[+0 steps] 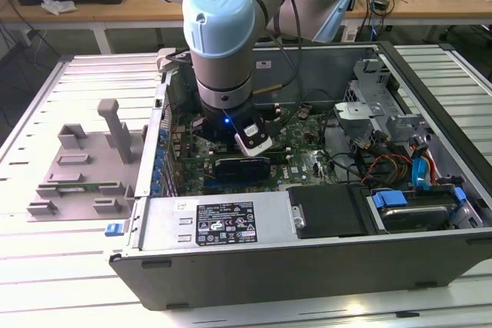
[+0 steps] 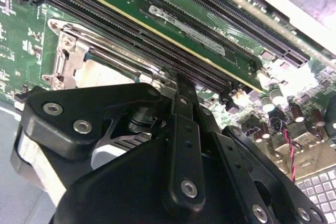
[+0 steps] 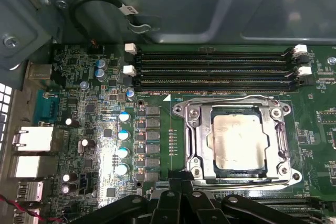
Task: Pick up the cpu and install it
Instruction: 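Install the second cpu locking lever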
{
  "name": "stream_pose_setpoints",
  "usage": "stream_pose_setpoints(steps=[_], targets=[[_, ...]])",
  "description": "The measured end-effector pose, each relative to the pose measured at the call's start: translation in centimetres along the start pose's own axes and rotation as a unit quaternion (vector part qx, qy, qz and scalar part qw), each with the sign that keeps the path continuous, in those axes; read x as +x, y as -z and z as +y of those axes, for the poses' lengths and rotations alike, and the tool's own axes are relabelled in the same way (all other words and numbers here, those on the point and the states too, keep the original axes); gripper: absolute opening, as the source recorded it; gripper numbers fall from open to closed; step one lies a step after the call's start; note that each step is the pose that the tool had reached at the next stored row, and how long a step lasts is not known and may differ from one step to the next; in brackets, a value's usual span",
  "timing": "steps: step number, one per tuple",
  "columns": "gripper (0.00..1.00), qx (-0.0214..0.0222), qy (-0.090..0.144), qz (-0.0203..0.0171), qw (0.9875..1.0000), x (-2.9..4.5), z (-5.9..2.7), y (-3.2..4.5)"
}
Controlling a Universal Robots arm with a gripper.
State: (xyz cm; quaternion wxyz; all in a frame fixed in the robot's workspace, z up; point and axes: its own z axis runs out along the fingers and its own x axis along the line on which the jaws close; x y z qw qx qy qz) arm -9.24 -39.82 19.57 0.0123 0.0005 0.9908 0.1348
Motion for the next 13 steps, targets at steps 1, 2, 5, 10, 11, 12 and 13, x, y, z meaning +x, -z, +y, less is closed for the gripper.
stream_pose_setpoints(steps=[1,2,5,10,11,12,13], targets=[[0.11,0.0001,0.0,0.0,1.0,0.01,0.0,0.0],[0.11,0.0001,0.0,0.0001,1.0,0.01,0.0,-0.01],[0.11,0.0,0.0,-0.0001,1.0,0.04,0.02,-0.05],[0.11,-0.0002,0.0,-0.0002,1.0,0.06,0.24,0.41],[0.11,-0.0001,0.0,-0.0001,1.0,0.07,0.3,0.67],[0.11,0.0,0.0,-0.0001,1.0,0.05,0.43,1.11],[0.11,0.0003,0.0,0.0,1.0,0.04,0.53,1.49]])
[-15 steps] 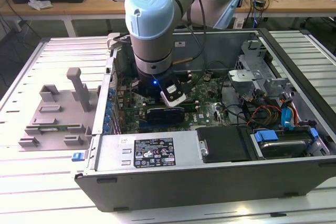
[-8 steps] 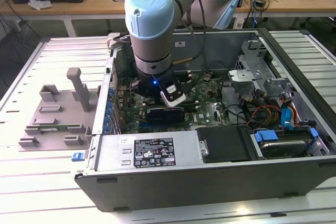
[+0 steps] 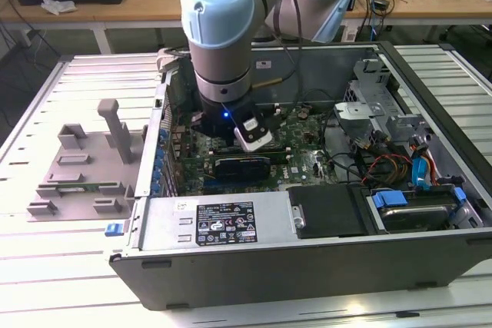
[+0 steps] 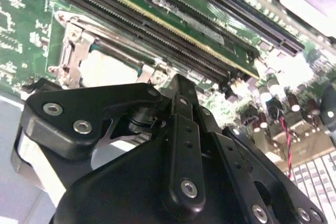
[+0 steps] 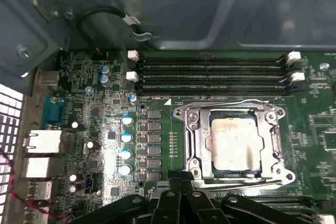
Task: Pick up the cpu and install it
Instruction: 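Install the second cpu locking lever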
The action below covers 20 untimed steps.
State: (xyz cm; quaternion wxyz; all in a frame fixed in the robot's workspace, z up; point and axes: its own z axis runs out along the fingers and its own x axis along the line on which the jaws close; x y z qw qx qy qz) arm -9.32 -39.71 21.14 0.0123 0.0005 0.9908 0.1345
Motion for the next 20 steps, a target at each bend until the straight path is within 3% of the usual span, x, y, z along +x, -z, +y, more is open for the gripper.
stream_pose_setpoints(steps=[3,6,8,10,20], targets=[[0.11,0.0021,0.0,0.0,1.0,-0.02,0.32,1.05],[0.11,0.0082,0.0,0.0,1.0,-0.06,0.82,2.69],[0.11,0.0199,0.0,-0.0002,0.9998,-0.08,0.86,2.78],[0.11,0.0236,-0.006,-0.0016,0.9997,-0.37,0.86,2.77],[0.11,0.024,-0.016,-0.0043,0.9996,-4.04,1.57,2.34]])
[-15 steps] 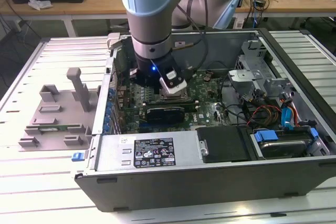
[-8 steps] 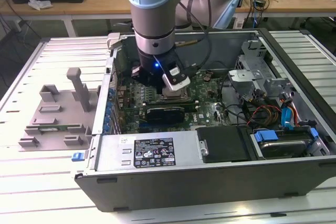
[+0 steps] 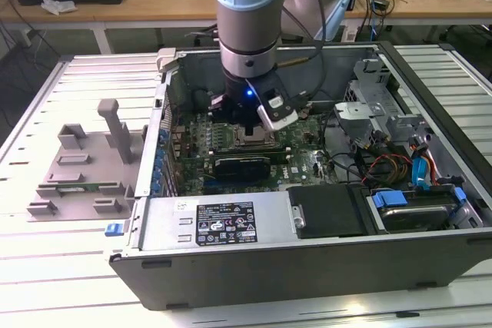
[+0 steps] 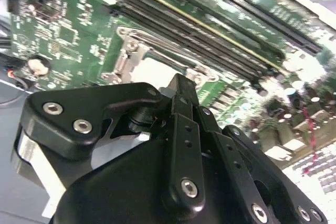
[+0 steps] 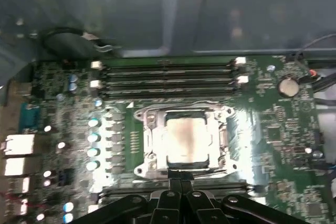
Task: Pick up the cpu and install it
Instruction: 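Install the second cpu locking lever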
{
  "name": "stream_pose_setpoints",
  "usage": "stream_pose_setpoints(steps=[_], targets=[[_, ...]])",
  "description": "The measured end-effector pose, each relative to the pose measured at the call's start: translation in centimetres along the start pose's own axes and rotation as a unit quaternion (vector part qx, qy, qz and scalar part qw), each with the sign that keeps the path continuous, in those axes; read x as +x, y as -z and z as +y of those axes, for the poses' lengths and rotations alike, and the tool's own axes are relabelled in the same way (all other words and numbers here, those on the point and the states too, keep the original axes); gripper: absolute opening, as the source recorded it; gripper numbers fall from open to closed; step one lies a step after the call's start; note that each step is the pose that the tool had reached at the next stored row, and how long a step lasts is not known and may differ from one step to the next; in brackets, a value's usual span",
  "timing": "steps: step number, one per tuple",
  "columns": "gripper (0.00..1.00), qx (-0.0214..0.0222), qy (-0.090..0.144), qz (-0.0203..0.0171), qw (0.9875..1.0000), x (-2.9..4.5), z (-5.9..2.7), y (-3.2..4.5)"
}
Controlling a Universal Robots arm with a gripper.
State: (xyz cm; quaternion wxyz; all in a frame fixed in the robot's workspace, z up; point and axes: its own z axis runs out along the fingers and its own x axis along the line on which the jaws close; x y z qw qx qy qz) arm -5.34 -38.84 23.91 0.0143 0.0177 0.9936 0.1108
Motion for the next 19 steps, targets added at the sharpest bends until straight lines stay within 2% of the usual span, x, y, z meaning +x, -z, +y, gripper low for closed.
stream_pose_setpoints(steps=[1,5,7,19], targets=[[0.11,0.0,0.0,0.0,1.0,-0.2,0.42,-0.12],[0.11,0.0,0.0,0.0,1.0,-0.27,1.62,-0.44],[0.11,0.0001,0.0,0.0,1.0,-0.8,2.02,-0.59],[0.11,0.0001,0.0,0.0,1.0,-0.96,2.16,-0.63]])
